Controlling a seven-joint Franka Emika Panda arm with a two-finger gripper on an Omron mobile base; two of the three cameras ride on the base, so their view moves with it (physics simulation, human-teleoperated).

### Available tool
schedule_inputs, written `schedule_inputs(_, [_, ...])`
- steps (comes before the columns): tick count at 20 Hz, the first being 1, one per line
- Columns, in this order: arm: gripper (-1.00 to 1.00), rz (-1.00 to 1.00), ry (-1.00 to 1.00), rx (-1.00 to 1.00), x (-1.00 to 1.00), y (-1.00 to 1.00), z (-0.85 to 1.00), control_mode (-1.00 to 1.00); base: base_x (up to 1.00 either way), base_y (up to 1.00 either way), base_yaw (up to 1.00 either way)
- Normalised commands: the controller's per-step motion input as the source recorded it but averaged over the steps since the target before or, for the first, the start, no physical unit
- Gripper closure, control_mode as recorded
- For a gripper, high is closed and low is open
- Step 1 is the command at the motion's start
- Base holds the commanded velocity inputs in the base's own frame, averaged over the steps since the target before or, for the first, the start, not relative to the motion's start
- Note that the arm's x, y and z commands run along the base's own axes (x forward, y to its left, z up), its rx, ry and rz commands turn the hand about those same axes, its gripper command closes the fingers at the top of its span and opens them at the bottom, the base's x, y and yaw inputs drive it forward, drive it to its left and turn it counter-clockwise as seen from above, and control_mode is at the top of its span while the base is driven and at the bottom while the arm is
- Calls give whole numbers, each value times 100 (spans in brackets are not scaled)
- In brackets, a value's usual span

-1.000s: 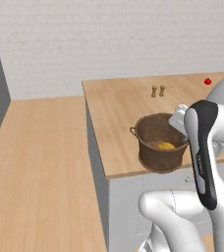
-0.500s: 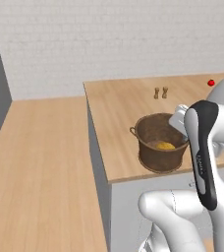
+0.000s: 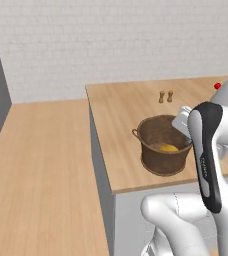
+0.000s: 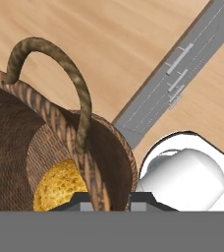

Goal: Open the cabinet, pick up the bread from the cabinet and place it in the basket. Then move the basket to the dining counter.

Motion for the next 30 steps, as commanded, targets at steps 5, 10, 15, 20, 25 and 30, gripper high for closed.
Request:
schedule_inputs(5, [100,0,0,0,0,0,0,100,33,0,0])
schedule_inputs(10, [100,0,0,0,0,0,0,100,44,0,0])
schedule_inputs(15, [100,3,1,0,67,-1,0,-100,0,0,0])
schedule_inputs(20, [100,6,4,1,83,-3,-2,-100,0,0,0])
schedule_inputs(25, [100,3,5,0,97,-8,-20,-100,0,0,0])
schedule_inputs(30, [100,-3,6,0,56,-2,-19,-100,0,0,0])
